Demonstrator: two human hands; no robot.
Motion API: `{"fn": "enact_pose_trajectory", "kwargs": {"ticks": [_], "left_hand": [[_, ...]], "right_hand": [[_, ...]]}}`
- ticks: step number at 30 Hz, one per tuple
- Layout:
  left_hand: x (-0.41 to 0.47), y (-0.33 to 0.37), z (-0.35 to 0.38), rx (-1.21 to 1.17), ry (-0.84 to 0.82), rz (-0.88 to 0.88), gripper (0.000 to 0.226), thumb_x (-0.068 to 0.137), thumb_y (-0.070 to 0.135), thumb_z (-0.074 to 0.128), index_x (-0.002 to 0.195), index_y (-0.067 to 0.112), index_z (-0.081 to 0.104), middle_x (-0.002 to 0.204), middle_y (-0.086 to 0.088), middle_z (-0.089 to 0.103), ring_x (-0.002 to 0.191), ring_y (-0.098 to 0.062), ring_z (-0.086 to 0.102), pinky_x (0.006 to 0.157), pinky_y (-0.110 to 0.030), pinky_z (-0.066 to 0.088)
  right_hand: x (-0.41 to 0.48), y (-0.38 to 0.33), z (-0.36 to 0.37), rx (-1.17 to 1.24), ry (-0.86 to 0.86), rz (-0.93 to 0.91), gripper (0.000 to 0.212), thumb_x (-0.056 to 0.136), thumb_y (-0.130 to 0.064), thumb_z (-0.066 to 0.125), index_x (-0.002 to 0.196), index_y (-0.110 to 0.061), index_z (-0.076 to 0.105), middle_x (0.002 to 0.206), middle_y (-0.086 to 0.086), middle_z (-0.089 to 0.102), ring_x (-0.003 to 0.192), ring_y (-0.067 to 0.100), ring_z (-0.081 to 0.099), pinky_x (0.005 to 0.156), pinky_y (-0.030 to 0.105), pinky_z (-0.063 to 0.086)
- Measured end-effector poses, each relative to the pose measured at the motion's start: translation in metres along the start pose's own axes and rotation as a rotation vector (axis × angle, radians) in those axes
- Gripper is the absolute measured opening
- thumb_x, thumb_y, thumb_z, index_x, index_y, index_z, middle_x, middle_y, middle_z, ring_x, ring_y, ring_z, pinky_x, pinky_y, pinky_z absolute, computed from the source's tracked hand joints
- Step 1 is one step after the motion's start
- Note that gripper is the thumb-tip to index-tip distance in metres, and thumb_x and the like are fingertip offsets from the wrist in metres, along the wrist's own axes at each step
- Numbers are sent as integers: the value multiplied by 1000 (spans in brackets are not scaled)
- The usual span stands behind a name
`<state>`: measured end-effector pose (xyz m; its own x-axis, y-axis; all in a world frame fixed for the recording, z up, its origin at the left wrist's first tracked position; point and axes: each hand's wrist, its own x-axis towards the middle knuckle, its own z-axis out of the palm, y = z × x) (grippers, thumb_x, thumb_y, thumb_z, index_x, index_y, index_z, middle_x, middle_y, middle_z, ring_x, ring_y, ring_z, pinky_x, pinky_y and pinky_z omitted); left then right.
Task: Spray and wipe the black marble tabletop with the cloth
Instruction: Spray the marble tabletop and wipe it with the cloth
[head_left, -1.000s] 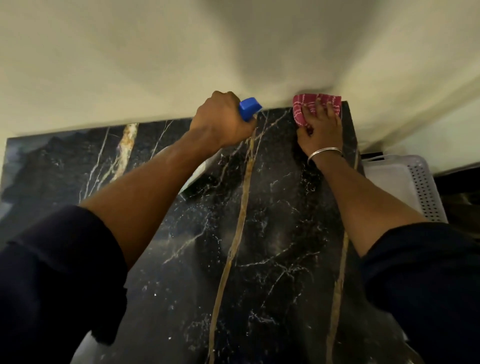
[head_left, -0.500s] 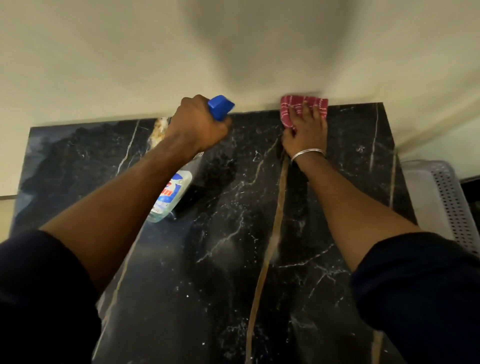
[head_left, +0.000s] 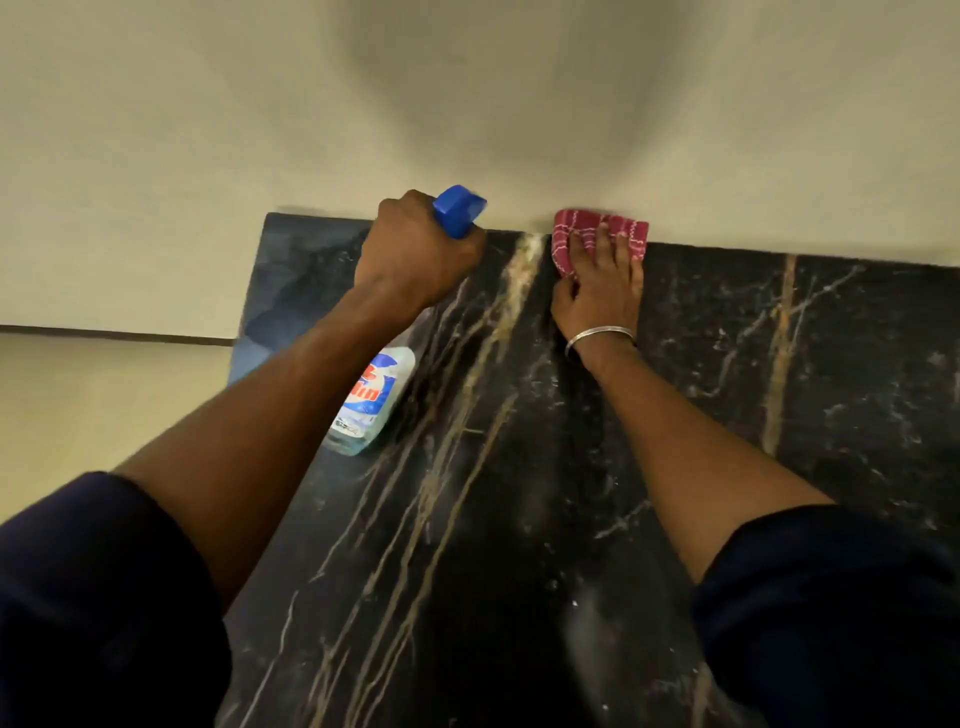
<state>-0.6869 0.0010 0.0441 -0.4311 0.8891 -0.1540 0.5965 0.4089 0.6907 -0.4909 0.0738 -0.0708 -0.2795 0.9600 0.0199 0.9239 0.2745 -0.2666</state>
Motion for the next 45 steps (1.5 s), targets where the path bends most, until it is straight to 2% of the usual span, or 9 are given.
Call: {"fn": "enact_pose_trajectory", "kwargs": {"ticks": [5,8,14,20,25,30,33,38,45], "left_hand": [[1,-57,-56,-61,113,-65,34,81,38,64,101,10,56,79,-4,55,64,-11,53,62,-25,43],[4,-79,-77,-112,157,-100,28,80,37,62,93,14,55,70,3,52,58,-9,51,59,-21,41],[7,-103,-106,-170,244,-140,23,81,33,61,88,13,52,64,5,46,53,-8,47,54,-19,37],[2,-126,-126,-209,337,-170,25,80,36,62,83,14,52,60,8,44,50,-8,45,53,-19,36],[0,-138,-136,-185,366,-181,37,82,45,64,98,12,57,72,4,51,57,-8,48,55,-17,36],[2,-127,-127,-151,292,-152,31,84,42,63,94,14,57,69,5,51,56,-8,48,55,-17,35],[2,-111,-116,-148,252,-112,24,84,36,62,88,14,54,64,6,47,54,-8,47,55,-18,35],[4,-66,-81,-145,220,-17,21,80,32,60,76,13,52,57,6,43,48,-7,41,51,-19,35],[-1,1,-15,-160,59,89,22,84,32,61,91,13,51,69,2,49,59,-8,48,59,-21,42]], "right_hand": [[2,-79,24,-4,2,-41,56,94,-33,45,149,-21,38,159,13,25,148,35,15,121,51,10],[0,-113,34,-21,0,-55,57,93,-31,43,149,-22,36,160,13,25,149,34,14,121,49,8],[0,-210,56,-55,-94,-271,60,96,-30,39,154,-21,24,161,11,19,150,31,10,122,48,5],[3,-274,78,27,-72,-436,47,90,-21,48,134,-7,55,152,18,39,144,37,29,118,54,20],[6,-318,97,-37,-160,-575,41,98,-30,48,135,-13,55,149,10,44,144,28,30,121,47,16],[13,-286,89,120,-170,-621,30,92,-24,55,112,-7,67,134,14,59,135,28,44,116,46,30],[9,-245,68,79,-117,-600,38,89,-20,55,124,-8,62,142,16,52,137,36,41,115,52,30],[6,-147,37,-44,-133,-447,58,95,-27,43,151,-20,32,160,9,25,148,32,18,120,46,12],[-8,19,-10,-10,-48,-148,57,95,-32,37,150,-18,36,159,11,27,148,32,19,121,47,14]]}}
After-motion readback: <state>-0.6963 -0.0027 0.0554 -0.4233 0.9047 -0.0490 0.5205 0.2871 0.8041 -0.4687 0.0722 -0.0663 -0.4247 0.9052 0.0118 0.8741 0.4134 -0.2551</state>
